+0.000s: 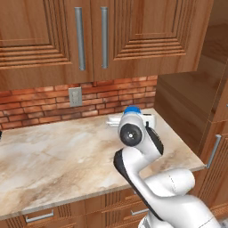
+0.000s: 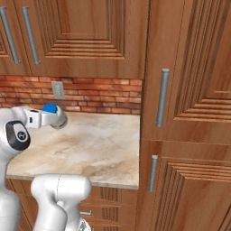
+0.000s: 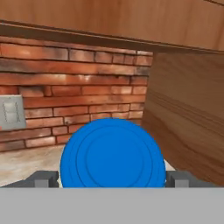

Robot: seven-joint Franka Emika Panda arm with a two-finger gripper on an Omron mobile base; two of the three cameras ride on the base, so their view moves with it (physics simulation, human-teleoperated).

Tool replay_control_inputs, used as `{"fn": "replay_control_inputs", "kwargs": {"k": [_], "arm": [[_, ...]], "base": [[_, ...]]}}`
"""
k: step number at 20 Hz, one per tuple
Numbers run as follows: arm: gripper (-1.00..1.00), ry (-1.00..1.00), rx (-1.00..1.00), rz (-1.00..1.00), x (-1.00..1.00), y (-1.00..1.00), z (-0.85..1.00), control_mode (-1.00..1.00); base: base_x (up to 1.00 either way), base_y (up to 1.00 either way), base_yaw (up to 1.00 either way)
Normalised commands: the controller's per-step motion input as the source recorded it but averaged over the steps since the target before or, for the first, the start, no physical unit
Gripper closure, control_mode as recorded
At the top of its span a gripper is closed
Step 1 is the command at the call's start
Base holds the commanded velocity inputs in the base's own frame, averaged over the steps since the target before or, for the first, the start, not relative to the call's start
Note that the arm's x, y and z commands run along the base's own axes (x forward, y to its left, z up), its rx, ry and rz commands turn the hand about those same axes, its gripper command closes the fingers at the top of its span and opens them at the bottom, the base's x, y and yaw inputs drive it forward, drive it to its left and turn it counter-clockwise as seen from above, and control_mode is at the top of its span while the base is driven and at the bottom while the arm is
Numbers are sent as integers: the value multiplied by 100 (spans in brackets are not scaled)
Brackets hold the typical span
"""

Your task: Place the mayonnaise and mayonnaise from the counter to the top shelf of the fridge. If the existing items in the fridge are on the top shelf, move them to other shelves.

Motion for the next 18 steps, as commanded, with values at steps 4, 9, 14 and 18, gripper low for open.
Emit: {"fn": "replay_control_inputs", "kwargs": {"k": [4,9,14,18], "arm": [[100,3,0,0,-76,9,100,-100],[100,2,1,0,-89,11,98,-100],[100,0,7,0,-85,0,54,-100],[100,-1,10,-2,-48,0,7,-100]], "base": [[0,0,0],[0,0,0],[0,0,0],[0,0,0]]}}
